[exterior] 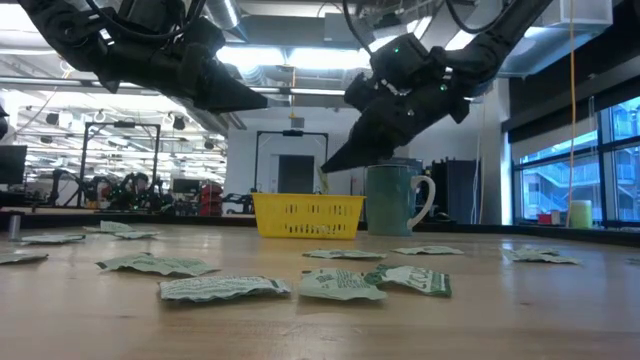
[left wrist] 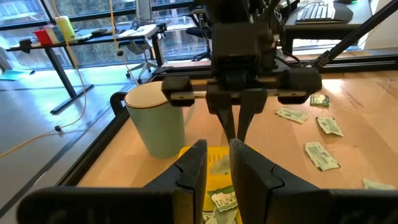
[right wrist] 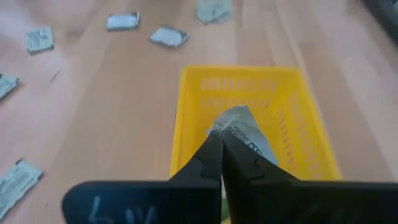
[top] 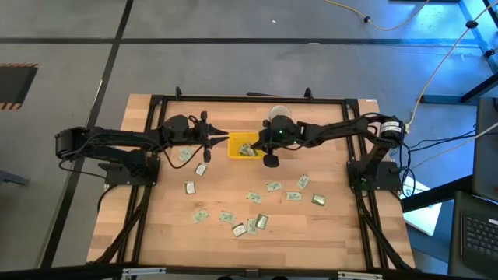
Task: Pick and place Stevia / Truvia into bins
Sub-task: Put the top right stevia tea packet into the yellow bin, then put the top left truvia tea packet into the yellow bin
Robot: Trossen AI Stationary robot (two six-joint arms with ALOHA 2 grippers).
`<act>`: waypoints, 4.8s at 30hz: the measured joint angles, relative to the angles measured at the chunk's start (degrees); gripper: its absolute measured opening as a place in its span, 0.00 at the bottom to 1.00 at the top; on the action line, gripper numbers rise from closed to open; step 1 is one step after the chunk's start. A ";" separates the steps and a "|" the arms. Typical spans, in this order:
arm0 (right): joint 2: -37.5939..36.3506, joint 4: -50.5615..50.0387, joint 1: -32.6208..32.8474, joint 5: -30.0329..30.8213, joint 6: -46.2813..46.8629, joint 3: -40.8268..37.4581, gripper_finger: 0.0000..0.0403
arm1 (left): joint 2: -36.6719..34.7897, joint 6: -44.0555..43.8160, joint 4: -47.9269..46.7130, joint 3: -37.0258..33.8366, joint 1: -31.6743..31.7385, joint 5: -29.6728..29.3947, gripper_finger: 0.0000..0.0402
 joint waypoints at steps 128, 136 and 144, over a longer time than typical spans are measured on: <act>-27.65 -14.62 1.52 7.50 4.66 -15.93 0.22 | 20.86 -31.12 -67.07 16.74 -16.98 -11.35 0.01; -27.65 -14.63 1.53 7.50 4.44 -15.93 0.22 | 18.12 -21.86 -65.18 23.99 -17.04 -17.30 0.01; -27.65 -14.63 1.52 7.52 3.17 -15.93 0.22 | 18.01 -9.51 -42.39 26.47 -14.68 -21.83 0.01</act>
